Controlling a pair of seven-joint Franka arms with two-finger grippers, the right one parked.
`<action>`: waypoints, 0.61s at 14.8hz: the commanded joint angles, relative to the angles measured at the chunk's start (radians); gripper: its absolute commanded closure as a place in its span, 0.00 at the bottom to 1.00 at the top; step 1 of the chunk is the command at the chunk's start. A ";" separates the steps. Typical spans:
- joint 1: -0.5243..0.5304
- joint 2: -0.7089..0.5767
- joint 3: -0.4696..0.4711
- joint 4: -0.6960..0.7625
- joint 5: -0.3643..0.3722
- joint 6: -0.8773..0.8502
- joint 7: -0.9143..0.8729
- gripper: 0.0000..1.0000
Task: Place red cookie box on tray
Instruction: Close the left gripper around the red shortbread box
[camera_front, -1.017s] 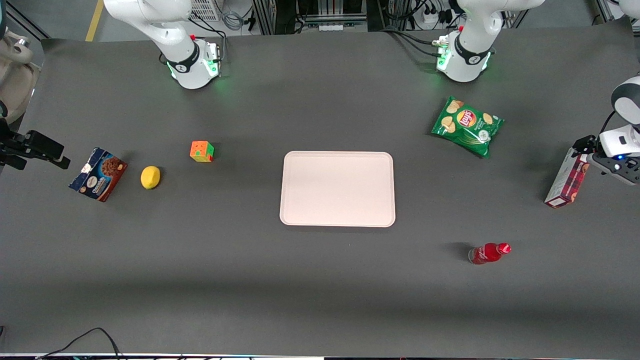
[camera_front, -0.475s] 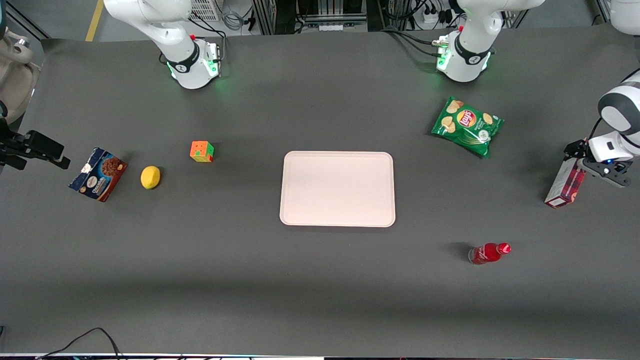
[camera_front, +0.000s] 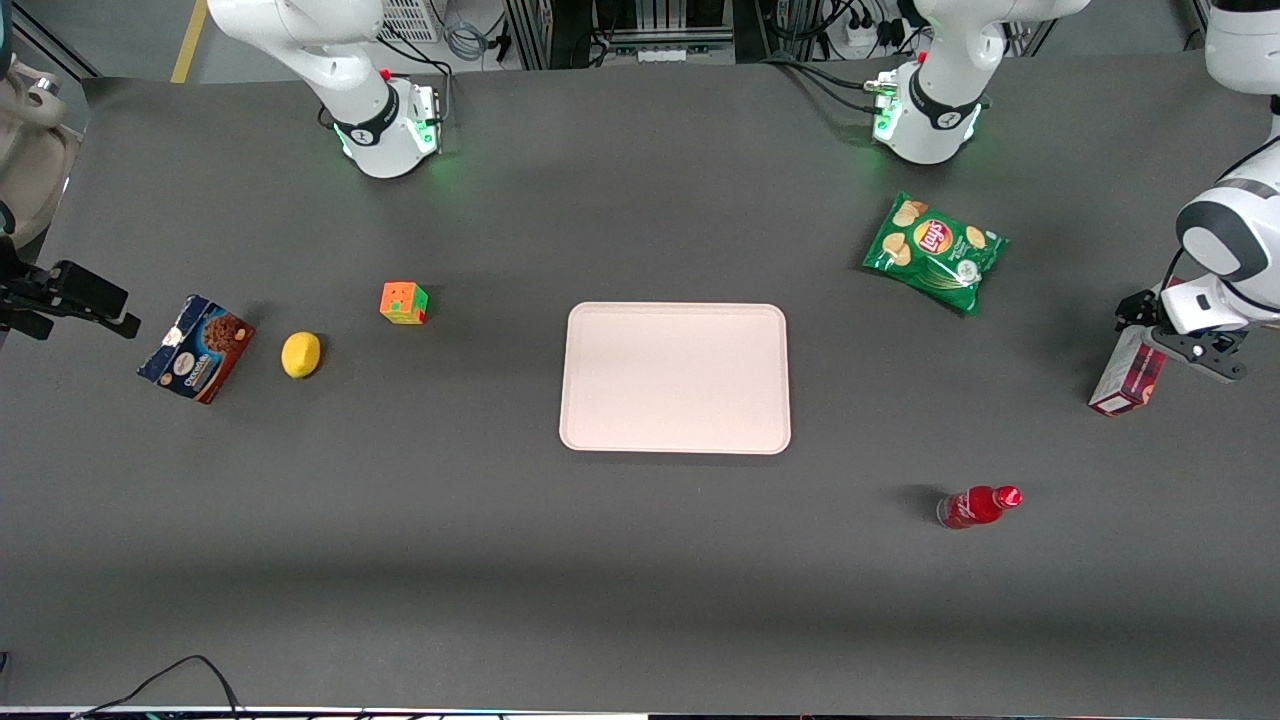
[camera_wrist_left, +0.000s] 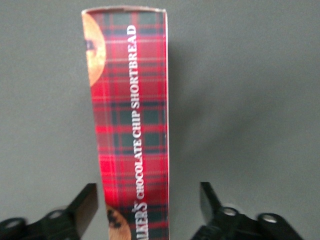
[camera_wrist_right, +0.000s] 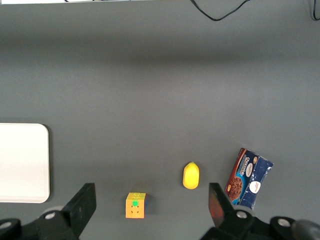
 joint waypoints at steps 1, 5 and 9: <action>-0.016 0.006 0.000 -0.005 -0.025 0.014 0.010 0.35; -0.016 0.003 -0.004 -0.001 -0.025 0.005 0.006 0.66; -0.017 -0.003 -0.004 0.006 -0.025 0.001 0.006 0.82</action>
